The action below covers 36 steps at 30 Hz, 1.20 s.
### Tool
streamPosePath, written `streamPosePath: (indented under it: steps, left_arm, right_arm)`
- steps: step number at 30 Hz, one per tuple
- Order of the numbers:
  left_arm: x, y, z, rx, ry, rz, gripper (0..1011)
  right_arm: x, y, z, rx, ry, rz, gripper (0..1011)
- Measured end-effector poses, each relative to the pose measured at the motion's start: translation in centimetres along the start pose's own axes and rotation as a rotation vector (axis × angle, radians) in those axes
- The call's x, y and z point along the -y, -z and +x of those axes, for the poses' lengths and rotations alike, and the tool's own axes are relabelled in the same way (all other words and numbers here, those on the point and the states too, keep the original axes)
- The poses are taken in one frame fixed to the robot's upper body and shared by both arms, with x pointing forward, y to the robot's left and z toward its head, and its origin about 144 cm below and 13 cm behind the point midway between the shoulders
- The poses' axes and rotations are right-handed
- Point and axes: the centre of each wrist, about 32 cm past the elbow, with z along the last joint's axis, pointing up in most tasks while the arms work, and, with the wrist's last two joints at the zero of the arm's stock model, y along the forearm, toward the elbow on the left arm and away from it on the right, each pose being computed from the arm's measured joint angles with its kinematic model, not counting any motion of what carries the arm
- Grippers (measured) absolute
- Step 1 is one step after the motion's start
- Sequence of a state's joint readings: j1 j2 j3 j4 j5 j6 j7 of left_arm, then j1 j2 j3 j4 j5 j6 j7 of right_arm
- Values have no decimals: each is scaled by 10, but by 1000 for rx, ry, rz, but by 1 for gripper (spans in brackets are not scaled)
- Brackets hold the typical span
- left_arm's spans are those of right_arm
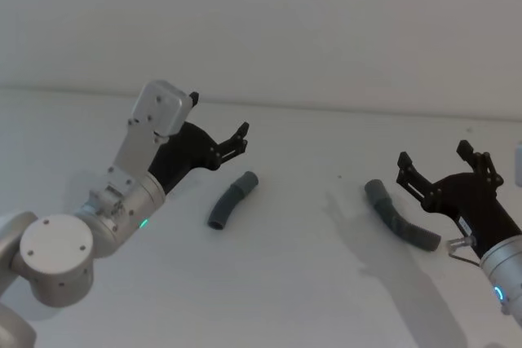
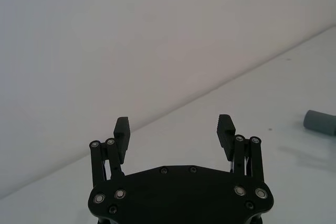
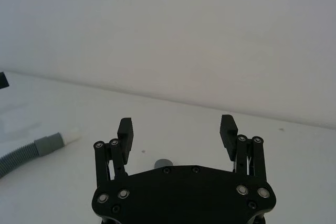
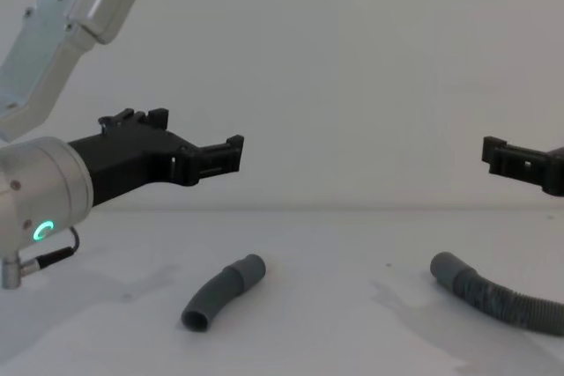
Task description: Use both hands to pick up one end of the pipe from the table, align the ends, and insert them.
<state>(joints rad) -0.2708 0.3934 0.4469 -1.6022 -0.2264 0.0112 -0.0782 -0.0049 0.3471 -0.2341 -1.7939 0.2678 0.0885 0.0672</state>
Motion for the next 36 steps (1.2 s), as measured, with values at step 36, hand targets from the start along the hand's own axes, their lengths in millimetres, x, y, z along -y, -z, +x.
streamPosePath:
  steps: [36]
  left_arm:
    - [22, -30, 17, -241, 127, 258, 1001]
  right_arm:
    - [-42, -36, 21, 157, -121, -335, 1002]
